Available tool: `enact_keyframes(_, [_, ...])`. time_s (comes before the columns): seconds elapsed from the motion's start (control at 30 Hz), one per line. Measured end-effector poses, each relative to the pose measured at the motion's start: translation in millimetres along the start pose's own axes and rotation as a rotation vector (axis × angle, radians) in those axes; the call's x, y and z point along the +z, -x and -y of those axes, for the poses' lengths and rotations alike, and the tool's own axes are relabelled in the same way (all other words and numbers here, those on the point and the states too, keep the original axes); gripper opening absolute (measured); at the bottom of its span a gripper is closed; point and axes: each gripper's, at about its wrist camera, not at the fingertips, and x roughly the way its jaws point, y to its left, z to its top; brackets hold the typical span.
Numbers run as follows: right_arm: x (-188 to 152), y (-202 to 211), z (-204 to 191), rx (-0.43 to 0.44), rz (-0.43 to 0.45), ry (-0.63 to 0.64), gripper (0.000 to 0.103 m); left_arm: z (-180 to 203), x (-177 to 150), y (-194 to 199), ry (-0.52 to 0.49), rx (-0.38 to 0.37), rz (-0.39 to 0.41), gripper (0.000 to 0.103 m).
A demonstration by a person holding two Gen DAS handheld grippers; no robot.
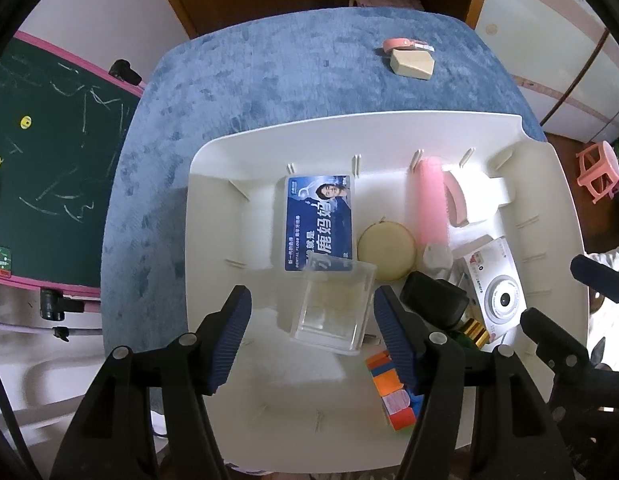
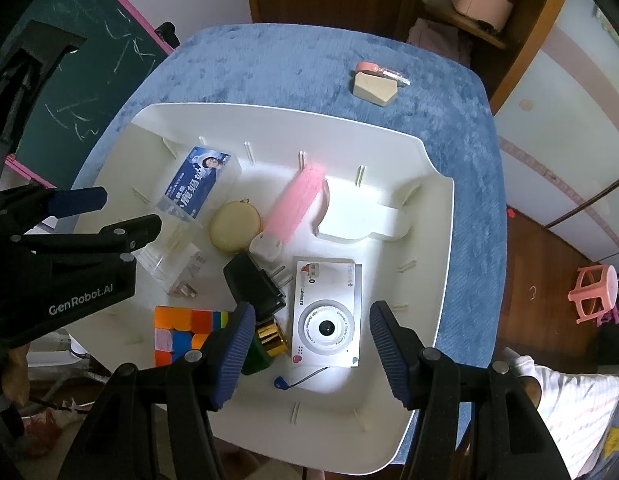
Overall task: Organize rigid objects
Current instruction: 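Lower the clear box and green-gold bottle into the tray and open both tools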
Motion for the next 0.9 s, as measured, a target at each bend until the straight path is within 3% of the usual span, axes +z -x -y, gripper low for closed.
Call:
enact_keyframes(0.43, [11, 15, 7, 0.005, 0.045, -0.008, 0.060, -4, 10, 20, 0.004, 0.008, 0.058, 0.068])
enact_keyframes(0.9, [37, 36, 25, 0.008, 0.094, -0.054, 0.060, -6, 41, 44, -0.016, 0.010, 0.141, 0.068])
